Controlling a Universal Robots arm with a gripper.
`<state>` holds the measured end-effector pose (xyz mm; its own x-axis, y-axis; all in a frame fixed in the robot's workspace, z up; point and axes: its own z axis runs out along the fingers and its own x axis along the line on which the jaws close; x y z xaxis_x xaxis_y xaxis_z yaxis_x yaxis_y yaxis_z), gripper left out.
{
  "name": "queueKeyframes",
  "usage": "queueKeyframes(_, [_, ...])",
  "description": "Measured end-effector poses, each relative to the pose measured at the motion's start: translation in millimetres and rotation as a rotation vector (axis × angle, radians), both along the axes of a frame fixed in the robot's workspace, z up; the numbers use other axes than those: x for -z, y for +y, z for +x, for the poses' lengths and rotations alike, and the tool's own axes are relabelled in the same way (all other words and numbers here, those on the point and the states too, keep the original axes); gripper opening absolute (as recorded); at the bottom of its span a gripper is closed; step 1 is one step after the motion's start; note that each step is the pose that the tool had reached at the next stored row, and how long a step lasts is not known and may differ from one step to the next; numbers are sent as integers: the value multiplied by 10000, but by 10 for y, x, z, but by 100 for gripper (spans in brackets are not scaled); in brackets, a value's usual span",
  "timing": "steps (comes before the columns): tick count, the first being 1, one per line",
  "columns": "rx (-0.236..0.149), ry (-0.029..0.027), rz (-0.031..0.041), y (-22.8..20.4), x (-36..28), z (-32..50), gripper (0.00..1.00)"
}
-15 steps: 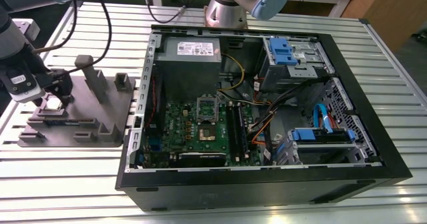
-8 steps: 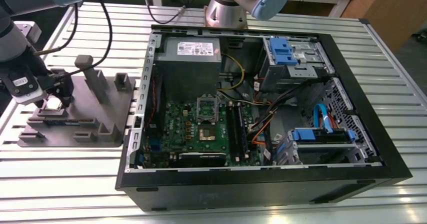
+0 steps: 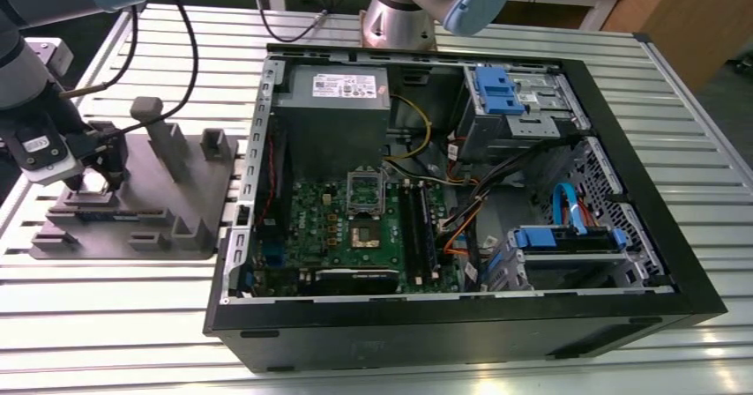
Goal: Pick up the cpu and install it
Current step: 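Pick up the cpu and move it towards the insertion slot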
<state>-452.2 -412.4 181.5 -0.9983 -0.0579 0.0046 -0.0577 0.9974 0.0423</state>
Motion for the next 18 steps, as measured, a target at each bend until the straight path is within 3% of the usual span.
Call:
queueKeyframes(7, [0, 0, 0, 0, 1, 0, 56])
queueKeyframes(10, [0, 0, 0, 0, 1, 0, 55])
queueKeyframes(11, [0, 0, 0, 0, 1, 0, 47])
queueKeyframes(18, [3, -1, 0, 0, -9, 1, 47])
